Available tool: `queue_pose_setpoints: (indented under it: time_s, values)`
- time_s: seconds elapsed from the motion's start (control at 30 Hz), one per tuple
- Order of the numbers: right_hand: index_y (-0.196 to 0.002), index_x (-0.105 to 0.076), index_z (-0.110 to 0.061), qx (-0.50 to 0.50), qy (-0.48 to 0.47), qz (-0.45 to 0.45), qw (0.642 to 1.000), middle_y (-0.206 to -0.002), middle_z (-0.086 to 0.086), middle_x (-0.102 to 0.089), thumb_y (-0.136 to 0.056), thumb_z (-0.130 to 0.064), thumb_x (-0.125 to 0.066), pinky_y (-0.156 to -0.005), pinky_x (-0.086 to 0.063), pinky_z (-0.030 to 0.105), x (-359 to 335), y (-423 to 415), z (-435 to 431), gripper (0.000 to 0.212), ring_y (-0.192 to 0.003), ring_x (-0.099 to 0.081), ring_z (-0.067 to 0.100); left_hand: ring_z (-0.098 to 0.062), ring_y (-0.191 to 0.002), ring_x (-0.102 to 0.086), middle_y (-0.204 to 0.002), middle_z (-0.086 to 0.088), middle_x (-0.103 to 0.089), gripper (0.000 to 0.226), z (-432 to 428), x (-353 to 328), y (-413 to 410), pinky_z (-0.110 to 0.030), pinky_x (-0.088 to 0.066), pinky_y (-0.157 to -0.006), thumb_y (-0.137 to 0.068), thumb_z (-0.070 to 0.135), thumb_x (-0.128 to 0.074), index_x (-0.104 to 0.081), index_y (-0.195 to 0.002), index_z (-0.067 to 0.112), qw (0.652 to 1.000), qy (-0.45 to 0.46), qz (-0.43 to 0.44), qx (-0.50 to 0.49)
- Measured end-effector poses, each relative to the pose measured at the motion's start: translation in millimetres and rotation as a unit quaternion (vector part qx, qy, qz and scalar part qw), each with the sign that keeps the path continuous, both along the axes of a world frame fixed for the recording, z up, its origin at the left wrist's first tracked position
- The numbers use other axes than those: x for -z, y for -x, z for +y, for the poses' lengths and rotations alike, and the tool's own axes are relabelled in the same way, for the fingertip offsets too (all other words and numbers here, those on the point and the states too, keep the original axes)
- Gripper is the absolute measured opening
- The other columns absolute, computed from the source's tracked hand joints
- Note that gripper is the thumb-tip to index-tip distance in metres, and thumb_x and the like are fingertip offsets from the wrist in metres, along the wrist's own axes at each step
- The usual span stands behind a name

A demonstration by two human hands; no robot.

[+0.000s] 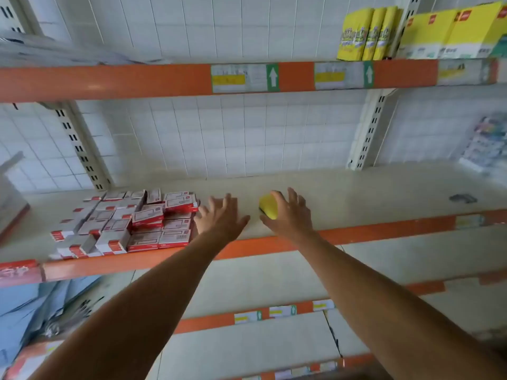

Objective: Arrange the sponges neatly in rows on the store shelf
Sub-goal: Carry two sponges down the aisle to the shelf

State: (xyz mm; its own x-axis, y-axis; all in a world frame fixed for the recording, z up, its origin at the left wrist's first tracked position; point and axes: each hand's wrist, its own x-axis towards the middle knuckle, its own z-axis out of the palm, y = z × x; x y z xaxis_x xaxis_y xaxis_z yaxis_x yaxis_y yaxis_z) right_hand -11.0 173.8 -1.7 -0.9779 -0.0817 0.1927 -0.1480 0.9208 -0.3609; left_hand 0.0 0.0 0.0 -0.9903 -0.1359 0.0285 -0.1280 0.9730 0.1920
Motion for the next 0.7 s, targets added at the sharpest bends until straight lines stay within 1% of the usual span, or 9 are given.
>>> queue_pose_setpoints:
  time_s: [0.1, 0.13, 0.17, 0.23, 0.3, 0.43, 0.53, 0.63, 0.7]
  values:
    - [-0.146, -0.032, -0.033, 0.03, -0.018, -0.061, 0.998, -0.146, 0.014, -0.032, -0.085, -0.056, -0.063, -0.101, -0.037, 0.047, 10, 21, 5, 0.072, -0.128, -0.038, 0.04, -0.047, -0.129, -0.032, -0.147, -0.02, -0.024, 0.072, 5, 7, 18, -0.054, -0.036, -0.098, -0.082, 0.074, -0.045, -0.021, -0.141, 0.04, 0.999, 0.019, -0.029, -0.021]
    - [-0.145, -0.033, -0.033, 0.034, -0.023, -0.08, 0.996, -0.141, 0.014, -0.037, -0.085, -0.053, -0.062, -0.098, -0.038, 0.046, 14, 26, 6, 0.07, -0.124, -0.041, 0.039, -0.045, -0.127, -0.034, -0.145, -0.02, -0.025, 0.07, 6, 11, 22, -0.051, -0.035, -0.098, -0.083, 0.071, -0.047, -0.022, -0.142, 0.041, 0.999, 0.016, -0.028, -0.031]
    - [-0.144, -0.034, -0.032, 0.035, -0.032, -0.079, 0.996, -0.136, 0.013, -0.041, -0.087, -0.051, -0.061, -0.096, -0.039, 0.045, 18, 31, 5, 0.066, -0.12, -0.043, 0.038, -0.044, -0.125, -0.037, -0.143, -0.019, -0.027, 0.068, 10, 14, 24, -0.049, -0.035, -0.098, -0.085, 0.067, -0.049, -0.023, -0.143, 0.041, 0.999, 0.008, -0.016, -0.032]
    - [-0.141, -0.038, -0.031, 0.031, -0.058, -0.047, 0.997, -0.129, 0.012, -0.046, -0.089, -0.049, -0.059, -0.092, -0.039, 0.044, 25, 36, 4, 0.059, -0.115, -0.045, 0.037, -0.041, -0.12, -0.042, -0.14, -0.018, -0.032, 0.062, 16, 24, 26, -0.045, -0.036, -0.097, -0.09, 0.059, -0.047, -0.026, -0.145, 0.041, 0.999, 0.009, 0.032, -0.018]
    - [-0.139, -0.041, -0.028, 0.034, -0.051, -0.019, 0.998, -0.126, 0.012, -0.048, -0.089, -0.049, -0.058, -0.09, -0.041, 0.044, 27, 37, 3, 0.057, -0.114, -0.046, 0.036, -0.038, -0.117, -0.044, -0.139, -0.016, -0.034, 0.057, 17, 31, 26, -0.044, -0.038, -0.094, -0.092, 0.054, -0.044, -0.028, -0.145, 0.042, 0.997, 0.013, 0.074, -0.002]
    - [-0.138, -0.045, -0.022, 0.048, 0.012, 0.011, 0.999, -0.127, 0.014, -0.049, -0.09, -0.048, -0.061, -0.089, -0.044, 0.043, 28, 29, 1, 0.057, -0.112, -0.047, 0.038, -0.036, -0.114, -0.048, -0.137, -0.012, -0.04, 0.052, 17, 32, 21, -0.044, -0.043, -0.09, -0.093, 0.054, -0.045, -0.035, -0.142, 0.041, 0.994, -0.025, 0.099, 0.05]
    - [-0.136, -0.052, -0.017, 0.066, 0.045, 0.077, 0.994, -0.124, 0.017, -0.053, -0.088, -0.047, -0.065, -0.083, -0.048, 0.043, 20, 14, 4, 0.058, -0.105, -0.051, 0.04, -0.032, -0.114, -0.05, -0.139, -0.005, -0.042, 0.053, 18, 25, 21, -0.043, -0.047, -0.088, -0.09, 0.053, -0.051, -0.038, -0.14, 0.041, 0.987, -0.05, 0.122, 0.097]
    - [-0.134, -0.054, -0.015, 0.095, 0.051, 0.123, 0.987, -0.122, 0.017, -0.055, -0.088, -0.044, -0.065, -0.08, -0.051, 0.044, 11, -1, 9, 0.055, -0.101, -0.054, 0.039, -0.03, -0.114, -0.051, -0.139, 0.0, -0.042, 0.056, 22, 16, 20, -0.043, -0.05, -0.086, -0.087, 0.049, -0.057, -0.039, -0.139, 0.041, 0.978, -0.07, 0.139, 0.141]
    - [-0.136, -0.051, -0.017, 0.125, 0.054, 0.122, 0.983, -0.126, 0.014, -0.053, -0.088, -0.042, -0.064, -0.083, -0.05, 0.044, 8, -13, 10, 0.056, -0.105, -0.053, 0.037, -0.03, -0.115, -0.051, -0.14, 0.0, -0.042, 0.057, 24, 11, 16, -0.042, -0.049, -0.087, -0.086, 0.047, -0.058, -0.04, -0.139, 0.04, 0.972, -0.085, 0.143, 0.166]
